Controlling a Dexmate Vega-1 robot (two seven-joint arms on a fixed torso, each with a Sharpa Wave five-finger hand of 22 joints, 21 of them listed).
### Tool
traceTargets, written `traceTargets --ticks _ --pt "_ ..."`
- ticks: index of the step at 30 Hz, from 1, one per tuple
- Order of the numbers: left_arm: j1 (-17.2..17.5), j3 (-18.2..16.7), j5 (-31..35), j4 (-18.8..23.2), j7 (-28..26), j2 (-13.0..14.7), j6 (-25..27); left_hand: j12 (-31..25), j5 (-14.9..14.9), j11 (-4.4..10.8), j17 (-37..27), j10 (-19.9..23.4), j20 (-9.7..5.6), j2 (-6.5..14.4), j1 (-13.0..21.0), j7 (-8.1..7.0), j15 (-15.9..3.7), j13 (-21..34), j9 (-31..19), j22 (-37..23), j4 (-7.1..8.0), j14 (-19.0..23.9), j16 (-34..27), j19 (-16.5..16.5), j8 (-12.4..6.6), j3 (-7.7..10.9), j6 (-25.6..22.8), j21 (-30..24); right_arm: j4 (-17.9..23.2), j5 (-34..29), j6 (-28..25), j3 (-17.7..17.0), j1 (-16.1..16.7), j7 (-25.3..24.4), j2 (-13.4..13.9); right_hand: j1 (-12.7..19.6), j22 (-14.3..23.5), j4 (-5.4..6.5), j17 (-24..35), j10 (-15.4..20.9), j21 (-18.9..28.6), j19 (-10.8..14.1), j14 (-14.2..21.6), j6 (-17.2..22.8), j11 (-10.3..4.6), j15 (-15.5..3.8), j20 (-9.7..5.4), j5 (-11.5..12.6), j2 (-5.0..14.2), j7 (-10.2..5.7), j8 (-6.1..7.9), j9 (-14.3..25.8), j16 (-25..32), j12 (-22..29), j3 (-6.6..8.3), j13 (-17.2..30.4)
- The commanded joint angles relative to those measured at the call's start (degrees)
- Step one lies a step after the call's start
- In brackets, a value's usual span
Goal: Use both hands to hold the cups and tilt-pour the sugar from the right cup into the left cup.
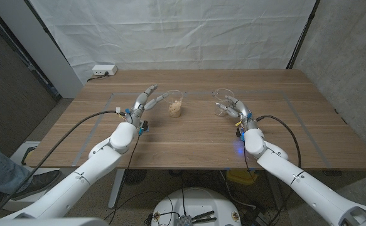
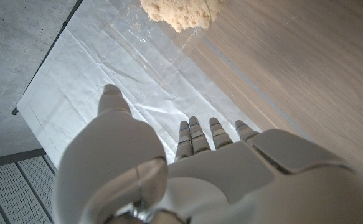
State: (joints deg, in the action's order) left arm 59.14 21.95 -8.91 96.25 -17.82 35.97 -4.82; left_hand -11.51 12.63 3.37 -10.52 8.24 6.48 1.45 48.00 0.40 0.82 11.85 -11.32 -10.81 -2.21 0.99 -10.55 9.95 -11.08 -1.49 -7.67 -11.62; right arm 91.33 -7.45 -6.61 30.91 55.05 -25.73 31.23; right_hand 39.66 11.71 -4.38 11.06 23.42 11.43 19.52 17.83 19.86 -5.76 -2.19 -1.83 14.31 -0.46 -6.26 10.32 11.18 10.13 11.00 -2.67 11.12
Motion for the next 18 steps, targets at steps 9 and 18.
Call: traceTargets --ticks 9,18 --pt "-0.57 0.18 -0.69 -1.31 0.12 -0.90 -0.54 -0.44 0.17 -0.04 -0.25 0.32 0.44 0.41 -0.06 -0.14 0.00 0.11 -0.06 -0.08 -0.02 0.01 -0.47 3.56 -0.50 -0.53 -0.35 -0.42 4.40 0.93 -3.56 -0.43 0.31 5.79 3.09 -4.59 -0.21 1.36 0.16 -9.63 -0.57 -7.53 -8.61 -7.50 4.94 3.81 4.14 2.92 -2.53 1.77 0.14 -0.05 -0.02 -0.12 -3.82 0.18" --pt "-0.30 0.00 -1.05 -1.42 0.22 -0.90 -0.97 -0.54 0.16 0.33 -0.24 0.39 0.32 0.49 -0.09 -0.20 -0.03 0.10 -0.05 -0.09 0.04 0.01 -0.48 3.54 -0.59 -0.64 -0.49 -0.44 5.12 2.25 -2.07 -0.85 1.09 6.80 3.83 -7.14 -0.47 2.33 -0.27 -14.12 -1.13 -13.40 -14.14 -11.07 8.53 7.23 9.54 4.68 -4.08 0.92 0.04 -0.17 -0.40 -0.22 -6.18 -0.07"
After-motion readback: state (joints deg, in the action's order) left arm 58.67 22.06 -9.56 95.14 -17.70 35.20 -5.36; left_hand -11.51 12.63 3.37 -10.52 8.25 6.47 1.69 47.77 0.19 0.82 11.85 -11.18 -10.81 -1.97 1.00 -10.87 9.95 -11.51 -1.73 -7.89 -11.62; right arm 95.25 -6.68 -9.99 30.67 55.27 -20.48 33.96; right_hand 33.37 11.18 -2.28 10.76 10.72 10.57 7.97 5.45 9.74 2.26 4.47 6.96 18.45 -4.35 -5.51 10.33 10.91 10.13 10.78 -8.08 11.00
